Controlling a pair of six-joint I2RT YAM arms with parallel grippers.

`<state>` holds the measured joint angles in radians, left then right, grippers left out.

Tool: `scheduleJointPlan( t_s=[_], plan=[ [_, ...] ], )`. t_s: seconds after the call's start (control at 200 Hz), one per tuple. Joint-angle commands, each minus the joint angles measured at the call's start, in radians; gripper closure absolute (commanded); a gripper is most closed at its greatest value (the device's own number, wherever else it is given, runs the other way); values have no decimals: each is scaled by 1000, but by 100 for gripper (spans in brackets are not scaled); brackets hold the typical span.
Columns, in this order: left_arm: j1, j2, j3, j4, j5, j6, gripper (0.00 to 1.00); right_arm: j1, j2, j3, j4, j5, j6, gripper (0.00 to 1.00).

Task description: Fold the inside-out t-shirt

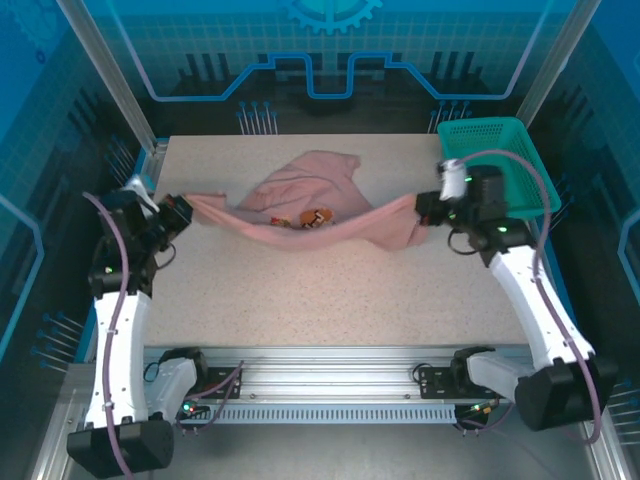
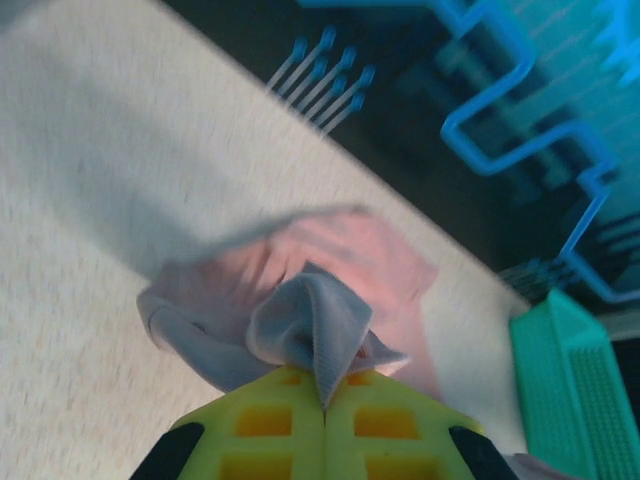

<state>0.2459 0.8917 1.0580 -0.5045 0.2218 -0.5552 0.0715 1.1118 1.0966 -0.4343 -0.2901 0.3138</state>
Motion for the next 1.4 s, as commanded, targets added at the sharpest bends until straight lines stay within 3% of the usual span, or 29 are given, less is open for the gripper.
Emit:
scheduleJointPlan(
  t_s=[0.0,0.255,0.405,0.585,0.81,0.91,1.03,1.16,1.296,1.396],
  plan=[
    [68,51,175,51,-31,-32,100,-95,10,94,71,-151,128,100],
    [84,22,652,-53,-169,128,100,-127,-279,244,-24,1,4,100],
    [83,80,891,-91,-190,196,100,-127,-404,325,-53,201,-49,100],
    [84,218,1070,-168,-215,266,100,-128,-319,489,-205,289,-95,100],
    [84,185,1093,-132,-233,300,100,-128,-314,610,-242,340,-149,100],
    [85,247,1094,-115,-206,270,100,-128,-256,621,-208,344,-158,100],
    [80,329,963,-2,-161,213,100,-128,-140,582,-130,363,-181,100],
    [-8,485,851,89,-209,256,100,-123,51,520,-14,354,-183,100],
    [-78,758,830,169,-237,265,100,-81,319,472,153,412,-191,100],
    [-115,1069,1016,144,-238,272,96,-54,604,578,221,478,-186,93]
  ],
)
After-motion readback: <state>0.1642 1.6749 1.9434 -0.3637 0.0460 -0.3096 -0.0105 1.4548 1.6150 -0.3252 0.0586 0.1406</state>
